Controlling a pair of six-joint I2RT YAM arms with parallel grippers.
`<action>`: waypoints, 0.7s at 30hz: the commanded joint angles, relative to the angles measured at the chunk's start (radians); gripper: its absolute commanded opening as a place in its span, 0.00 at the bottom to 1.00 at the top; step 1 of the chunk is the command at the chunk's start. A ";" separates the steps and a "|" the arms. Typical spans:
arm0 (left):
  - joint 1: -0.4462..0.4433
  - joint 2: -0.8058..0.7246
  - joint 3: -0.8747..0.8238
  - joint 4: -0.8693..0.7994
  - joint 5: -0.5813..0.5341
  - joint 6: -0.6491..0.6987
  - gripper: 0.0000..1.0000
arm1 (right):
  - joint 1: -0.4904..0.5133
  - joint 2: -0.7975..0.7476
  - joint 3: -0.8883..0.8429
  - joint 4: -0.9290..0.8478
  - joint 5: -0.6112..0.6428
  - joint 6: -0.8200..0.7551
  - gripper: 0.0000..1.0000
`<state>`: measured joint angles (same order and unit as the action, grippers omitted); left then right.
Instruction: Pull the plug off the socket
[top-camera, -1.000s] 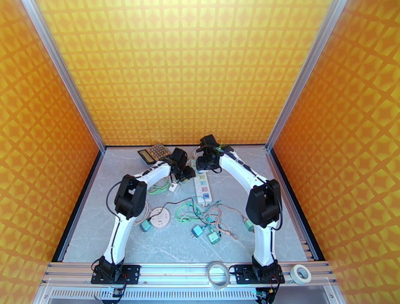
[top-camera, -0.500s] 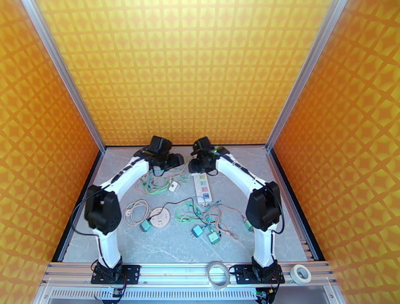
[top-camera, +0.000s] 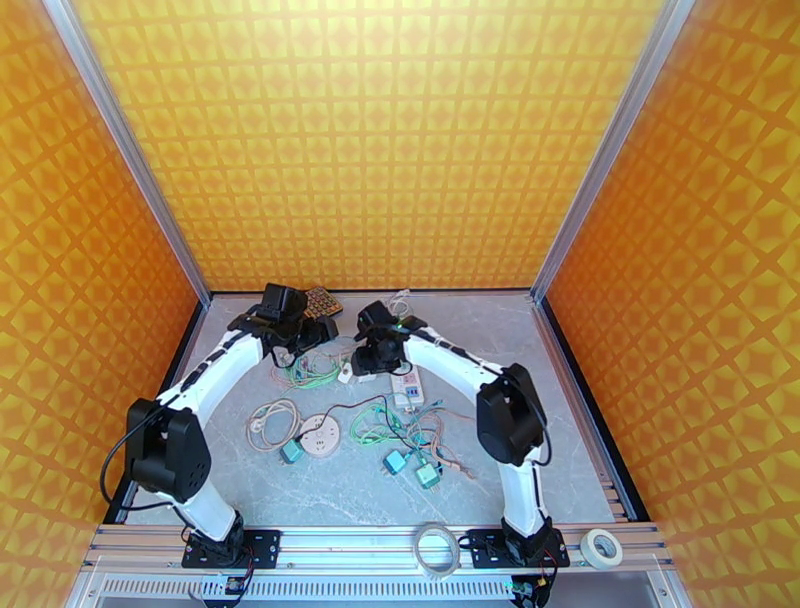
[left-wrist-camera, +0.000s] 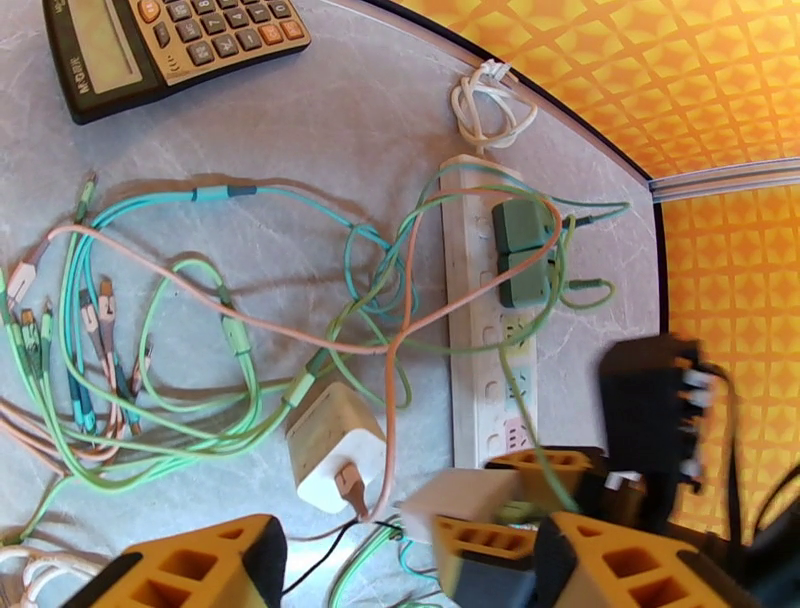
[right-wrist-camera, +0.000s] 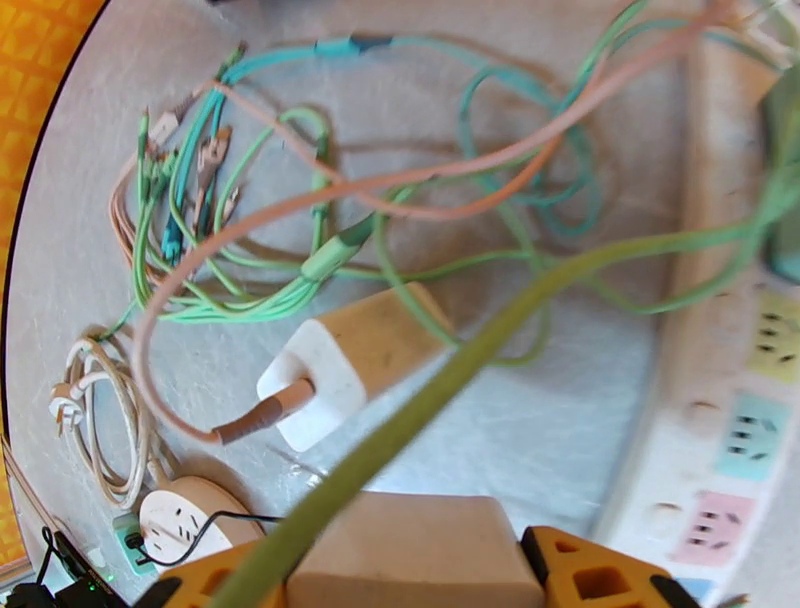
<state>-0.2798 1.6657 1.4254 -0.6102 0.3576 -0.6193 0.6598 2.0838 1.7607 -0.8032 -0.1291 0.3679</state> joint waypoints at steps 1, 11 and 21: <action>0.014 -0.037 -0.023 0.001 -0.011 0.024 0.71 | 0.010 0.051 0.038 0.028 -0.024 0.031 0.40; 0.027 -0.082 -0.072 -0.003 -0.011 0.030 0.71 | 0.017 0.199 0.210 -0.004 -0.027 0.035 0.41; 0.037 -0.084 -0.089 -0.001 -0.011 0.028 0.71 | 0.017 0.264 0.247 -0.012 -0.080 0.064 0.47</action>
<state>-0.2523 1.6039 1.3460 -0.6106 0.3576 -0.6048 0.6720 2.3280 1.9888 -0.8116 -0.1726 0.4057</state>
